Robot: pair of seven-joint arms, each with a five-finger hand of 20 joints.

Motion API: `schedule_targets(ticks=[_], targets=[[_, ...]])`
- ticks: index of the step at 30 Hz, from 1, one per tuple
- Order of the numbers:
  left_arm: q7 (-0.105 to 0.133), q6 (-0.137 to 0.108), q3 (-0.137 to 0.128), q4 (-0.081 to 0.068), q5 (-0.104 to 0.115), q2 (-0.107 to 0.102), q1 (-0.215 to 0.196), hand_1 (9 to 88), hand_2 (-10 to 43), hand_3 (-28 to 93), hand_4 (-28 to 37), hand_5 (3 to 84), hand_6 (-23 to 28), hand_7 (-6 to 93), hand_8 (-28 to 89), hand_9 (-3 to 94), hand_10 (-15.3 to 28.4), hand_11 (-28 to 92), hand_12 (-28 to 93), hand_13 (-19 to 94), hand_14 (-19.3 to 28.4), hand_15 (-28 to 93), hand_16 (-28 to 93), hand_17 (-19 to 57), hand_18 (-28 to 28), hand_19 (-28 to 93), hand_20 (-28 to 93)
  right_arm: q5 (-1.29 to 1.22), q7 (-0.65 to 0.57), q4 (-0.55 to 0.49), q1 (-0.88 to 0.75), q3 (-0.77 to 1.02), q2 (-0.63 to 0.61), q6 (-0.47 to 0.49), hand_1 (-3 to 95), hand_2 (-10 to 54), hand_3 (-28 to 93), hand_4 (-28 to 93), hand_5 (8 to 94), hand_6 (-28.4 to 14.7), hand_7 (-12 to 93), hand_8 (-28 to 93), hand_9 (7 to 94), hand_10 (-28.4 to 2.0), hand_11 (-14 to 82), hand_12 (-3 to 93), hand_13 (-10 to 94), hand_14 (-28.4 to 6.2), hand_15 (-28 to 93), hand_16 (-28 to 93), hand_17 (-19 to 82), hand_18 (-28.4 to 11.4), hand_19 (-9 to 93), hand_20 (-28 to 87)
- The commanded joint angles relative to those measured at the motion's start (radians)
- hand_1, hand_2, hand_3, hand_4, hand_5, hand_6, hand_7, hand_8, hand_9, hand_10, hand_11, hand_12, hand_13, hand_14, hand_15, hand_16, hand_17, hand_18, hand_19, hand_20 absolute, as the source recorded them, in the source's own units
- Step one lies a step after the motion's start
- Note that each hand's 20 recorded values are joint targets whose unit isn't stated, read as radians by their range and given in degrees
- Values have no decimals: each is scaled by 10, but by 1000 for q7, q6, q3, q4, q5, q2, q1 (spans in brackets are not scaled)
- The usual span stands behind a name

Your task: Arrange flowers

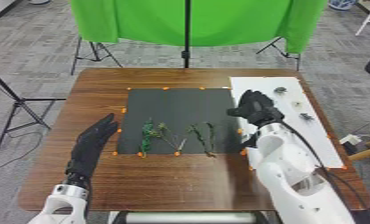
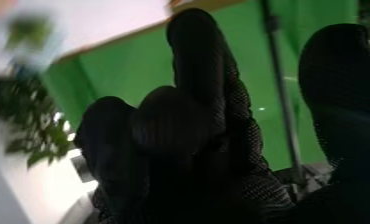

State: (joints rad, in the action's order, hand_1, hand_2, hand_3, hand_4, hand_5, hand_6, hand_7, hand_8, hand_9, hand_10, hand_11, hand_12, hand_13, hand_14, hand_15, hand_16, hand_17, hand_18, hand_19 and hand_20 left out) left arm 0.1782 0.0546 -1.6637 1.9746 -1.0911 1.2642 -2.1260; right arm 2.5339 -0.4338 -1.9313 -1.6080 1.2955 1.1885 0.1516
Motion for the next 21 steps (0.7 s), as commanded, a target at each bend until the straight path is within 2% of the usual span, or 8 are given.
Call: schedule_targets(ticks=[1, 3, 8, 16, 21], targets=[[-2, 7, 3, -9, -1, 9, -6, 192, -95, 684, -209, 418, 10, 50, -51, 415, 109, 71, 135, 283, 130, 72, 10, 12, 99, 5, 147, 86, -23, 101, 76, 42, -59, 187, 352, -95, 618, -69, 610, -19, 130, -59, 722, -178, 228, 271, 819, -68, 686, 351, 620, -142, 932, 660], [1, 6, 2, -8, -1, 9, -7, 192, -95, 684, -209, 418, 10, 50, -52, 415, 109, 71, 135, 283, 130, 72, 10, 12, 99, 5, 147, 94, -27, 125, 83, 46, -58, 213, 353, -95, 618, -71, 591, -14, 122, -57, 702, -183, 216, 269, 813, -71, 688, 351, 615, -141, 932, 657], [3, 6, -1, -6, -1, 9, -9, 193, -95, 685, -206, 418, 11, 49, -51, 416, 109, 71, 135, 283, 130, 72, 10, 12, 99, 5, 147, 161, -20, 177, 80, 52, -58, 209, 368, -95, 612, -75, 570, -12, 109, -55, 689, -184, 210, 271, 809, -72, 690, 346, 614, -140, 932, 649], [0, 7, -1, -7, 0, 11, -10, 194, -95, 685, -205, 419, 11, 48, -51, 416, 109, 72, 135, 284, 130, 72, 9, 12, 98, 5, 146, 171, -24, 181, 51, 70, -56, 174, 377, -95, 610, -78, 558, -7, 108, -54, 696, -179, 232, 279, 813, -66, 691, 342, 617, -137, 932, 645], [-2, 7, -2, -5, -1, 12, -12, 195, -95, 684, -205, 419, 11, 49, -52, 417, 110, 72, 135, 283, 130, 72, 9, 12, 98, 5, 147, 145, -20, 185, 15, 74, -52, 93, 435, -95, 622, -92, 605, -20, 143, -49, 724, -168, 260, 278, 826, -54, 693, 337, 633, -125, 932, 642]])
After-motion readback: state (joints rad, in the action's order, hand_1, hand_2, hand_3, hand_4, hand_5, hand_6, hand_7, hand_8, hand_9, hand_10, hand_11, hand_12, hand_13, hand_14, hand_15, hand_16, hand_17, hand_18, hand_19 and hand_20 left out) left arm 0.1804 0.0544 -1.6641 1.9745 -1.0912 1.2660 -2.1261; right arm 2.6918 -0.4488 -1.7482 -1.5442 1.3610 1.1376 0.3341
